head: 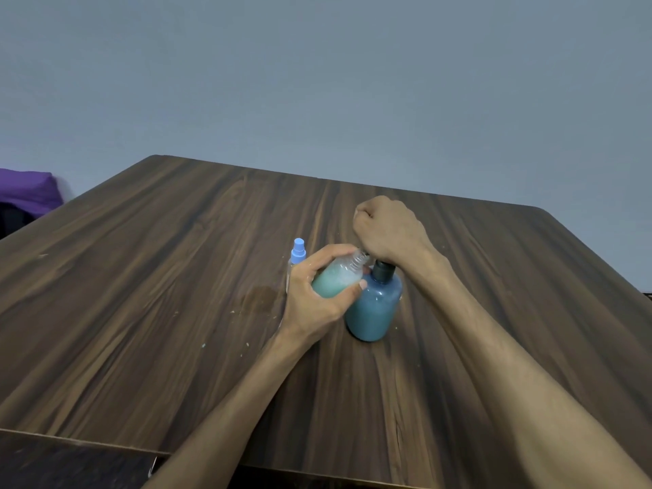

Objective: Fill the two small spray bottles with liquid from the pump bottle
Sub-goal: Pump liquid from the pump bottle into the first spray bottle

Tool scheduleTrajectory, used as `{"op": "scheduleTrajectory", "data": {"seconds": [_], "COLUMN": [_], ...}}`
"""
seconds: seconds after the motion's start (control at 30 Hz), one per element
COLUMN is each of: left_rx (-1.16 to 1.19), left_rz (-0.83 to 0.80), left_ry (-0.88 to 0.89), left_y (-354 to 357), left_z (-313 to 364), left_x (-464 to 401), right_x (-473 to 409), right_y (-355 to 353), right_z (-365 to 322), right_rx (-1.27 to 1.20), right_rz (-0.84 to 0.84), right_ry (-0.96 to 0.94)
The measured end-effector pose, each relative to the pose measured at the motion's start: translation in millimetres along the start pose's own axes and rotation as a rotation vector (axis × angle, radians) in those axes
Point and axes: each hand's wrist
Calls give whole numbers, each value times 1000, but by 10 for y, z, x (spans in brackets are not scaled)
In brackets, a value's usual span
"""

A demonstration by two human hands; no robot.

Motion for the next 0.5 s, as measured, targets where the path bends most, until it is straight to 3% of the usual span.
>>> {"op": "scheduleTrajectory", "data": {"seconds": [0.37, 0.5], "left_rx": [5, -2], "left_rz": [-12, -2], "left_ry": [8, -22], "left_y": [-5, -4], "left_z": [27, 18], "left_x": [-7, -9], "right_x": [-19, -19], "right_y": [-34, 23], "right_z": [9, 12], "right_rx": [-36, -4], "right_rz": [85, 18], "right_ry": [-57, -47]}}
Point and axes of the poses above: each hand's wrist, its own x-axis away from the middle knuckle, its own y-axis out of the palm, z = x × y, and after that the axes turned 10 degrees about y, right-handed
